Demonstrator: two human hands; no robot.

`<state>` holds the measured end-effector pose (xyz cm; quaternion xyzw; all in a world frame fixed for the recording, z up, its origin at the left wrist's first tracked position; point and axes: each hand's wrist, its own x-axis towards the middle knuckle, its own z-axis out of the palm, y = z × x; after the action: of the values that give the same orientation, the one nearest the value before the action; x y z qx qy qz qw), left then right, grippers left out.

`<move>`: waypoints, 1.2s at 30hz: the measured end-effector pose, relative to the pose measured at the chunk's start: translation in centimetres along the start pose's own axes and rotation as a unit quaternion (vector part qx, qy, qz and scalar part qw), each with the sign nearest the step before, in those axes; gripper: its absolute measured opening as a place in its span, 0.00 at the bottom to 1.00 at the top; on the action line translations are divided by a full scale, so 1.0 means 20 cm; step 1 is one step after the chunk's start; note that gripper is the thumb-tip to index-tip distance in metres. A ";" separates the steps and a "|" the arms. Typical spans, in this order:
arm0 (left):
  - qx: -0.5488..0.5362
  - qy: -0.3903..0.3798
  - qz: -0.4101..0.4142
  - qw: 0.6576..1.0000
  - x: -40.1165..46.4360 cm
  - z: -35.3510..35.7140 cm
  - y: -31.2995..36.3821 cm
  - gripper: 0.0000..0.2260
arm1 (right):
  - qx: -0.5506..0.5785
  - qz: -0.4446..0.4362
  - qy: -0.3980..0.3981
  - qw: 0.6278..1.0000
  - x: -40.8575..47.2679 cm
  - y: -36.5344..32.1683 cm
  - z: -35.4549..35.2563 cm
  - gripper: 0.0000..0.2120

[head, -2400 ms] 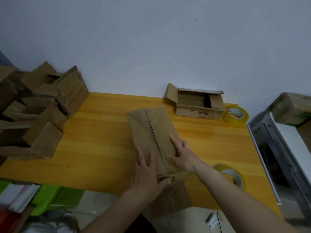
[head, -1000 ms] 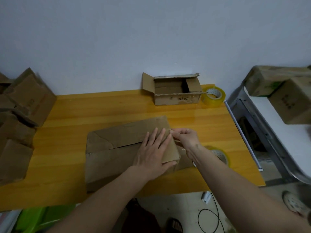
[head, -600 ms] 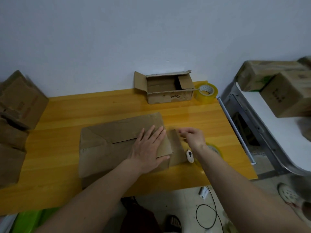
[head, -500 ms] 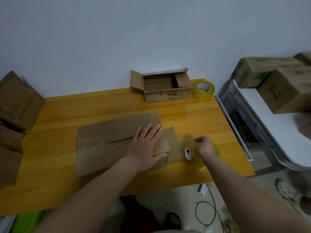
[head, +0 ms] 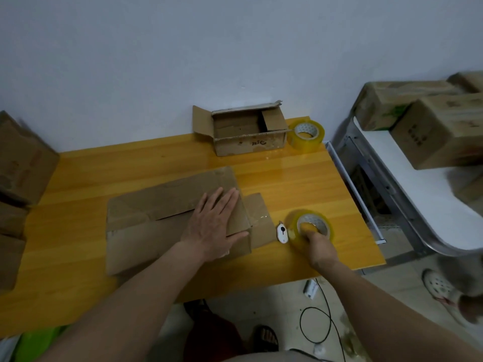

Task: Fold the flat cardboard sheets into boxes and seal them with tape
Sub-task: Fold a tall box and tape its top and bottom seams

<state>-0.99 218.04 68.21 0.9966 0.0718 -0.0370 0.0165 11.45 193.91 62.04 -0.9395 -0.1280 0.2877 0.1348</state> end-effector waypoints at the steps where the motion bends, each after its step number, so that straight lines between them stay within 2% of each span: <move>1: -0.013 0.008 -0.002 1.000 0.00 0.00 0.00 0.44 | 0.052 -0.024 0.028 0.998 -0.02 -0.01 -0.03 0.18; 3: -0.044 0.021 -0.006 0.999 0.00 0.00 -0.01 0.45 | 0.170 -0.056 0.054 0.982 -0.06 -0.09 -0.11 0.16; 7: -0.138 0.048 -0.031 0.989 -0.01 -0.01 -0.01 0.48 | 0.379 -0.134 -0.003 0.916 -0.18 -0.32 -0.30 0.15; 10: -0.277 0.073 -0.079 0.955 -0.02 -0.05 0.00 0.51 | 0.452 -0.194 -0.004 0.871 -0.28 -0.49 -0.42 0.12; 13: -0.369 0.153 -0.080 0.913 -0.04 -0.09 0.00 0.43 | 0.457 -0.259 0.009 0.851 -0.36 -0.64 -0.51 0.13; 16: -0.406 0.186 -0.086 0.891 -0.05 -0.12 0.01 0.36 | 0.418 -0.310 -0.001 0.854 -0.39 -0.76 -0.55 0.13; 20: -0.446 0.195 -0.110 0.867 -0.06 -0.12 0.01 0.32 | 0.337 -0.316 -0.038 0.886 -0.36 -0.89 -0.56 0.12; 26: -0.531 0.289 -0.131 0.786 -0.07 -0.13 0.00 0.24 | 0.235 -0.295 -0.060 0.924 -0.28 -0.95 -0.56 0.13; 30: -0.550 0.365 -0.196 0.725 -0.08 -0.19 -0.01 0.14 | 0.199 -0.305 -0.068 0.929 -0.27 -0.97 -0.55 0.14; 32: -0.578 0.355 -0.233 0.697 -0.08 -0.22 -0.01 0.11 | 0.194 -0.308 -0.066 0.929 -0.27 -0.98 -0.54 0.14; 36: -0.660 0.253 -0.315 0.633 -0.06 -0.25 -0.06 0.05 | 0.170 -0.303 -0.068 0.935 -0.25 -0.98 -0.53 0.14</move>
<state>-2.03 219.26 73.31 0.6068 0.3877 0.2713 0.6387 10.28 208.66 79.47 -0.7978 -0.3643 0.3137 0.3638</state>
